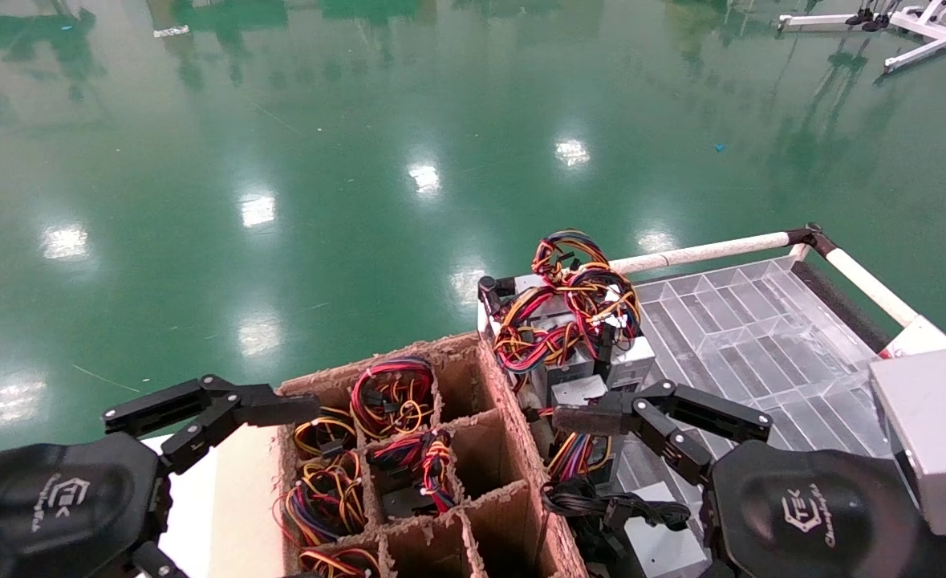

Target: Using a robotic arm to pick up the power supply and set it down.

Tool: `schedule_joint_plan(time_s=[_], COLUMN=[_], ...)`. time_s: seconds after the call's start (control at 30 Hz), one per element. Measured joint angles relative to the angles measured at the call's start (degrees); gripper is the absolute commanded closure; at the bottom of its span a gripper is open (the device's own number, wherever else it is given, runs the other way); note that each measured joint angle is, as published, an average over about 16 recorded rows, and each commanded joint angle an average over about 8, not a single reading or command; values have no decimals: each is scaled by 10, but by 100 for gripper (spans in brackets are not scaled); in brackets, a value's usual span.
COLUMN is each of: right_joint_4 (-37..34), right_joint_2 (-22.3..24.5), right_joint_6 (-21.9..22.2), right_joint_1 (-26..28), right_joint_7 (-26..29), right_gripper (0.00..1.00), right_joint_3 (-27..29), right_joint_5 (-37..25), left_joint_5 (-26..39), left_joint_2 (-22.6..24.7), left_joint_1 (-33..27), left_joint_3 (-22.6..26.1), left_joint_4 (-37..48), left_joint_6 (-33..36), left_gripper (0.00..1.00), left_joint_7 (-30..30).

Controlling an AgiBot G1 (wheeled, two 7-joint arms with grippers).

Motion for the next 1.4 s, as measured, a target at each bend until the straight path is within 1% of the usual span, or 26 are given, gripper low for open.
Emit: schedule_joint_plan(time_s=[0.07,0.13,0.2,0.23,0.27,0.3,0.5,0.67,0.87,1.23,1.27,1.3,1.33,1.4], right_joint_4=[0,0,0,0,0,0,2,6,8,18,19,21,23,26], right_joint_2=[0,0,0,0,0,0,-1,-13,-44,-134,-142,-149,-157,-171], right_joint_6=[0,0,0,0,0,0,15,42,99,212,220,228,234,245], right_joint_1=[0,0,0,0,0,0,0,4,14,44,47,51,54,59], right_joint_7=[0,0,0,0,0,0,5,19,49,114,119,124,129,138], right_gripper=[0,0,0,0,0,0,0,0,0,1,4,11,21,46], right_joint_3=[0,0,0,0,0,0,-9,-29,-70,-149,-155,-161,-167,-178], right_joint_5=[0,0,0,0,0,0,-24,-70,-161,-340,-354,-368,-381,-406], left_joint_5=[0,0,0,0,0,0,0,0,0,0,0,0,0,0], left_joint_2=[0,0,0,0,0,0,0,0,0,0,0,0,0,0], left_joint_1=[0,0,0,0,0,0,0,0,0,0,0,0,0,0], left_joint_3=[0,0,0,0,0,0,0,0,0,0,0,0,0,0], left_joint_4=[0,0,0,0,0,0,0,0,0,0,0,0,0,0], left_joint_6=[0,0,0,0,0,0,0,0,0,0,0,0,0,0], left_gripper=[58,68,87,94,98,100,100,100,100,100,100,100,100,100], left_joint_7=[0,0,0,0,0,0,0,0,0,0,0,0,0,0])
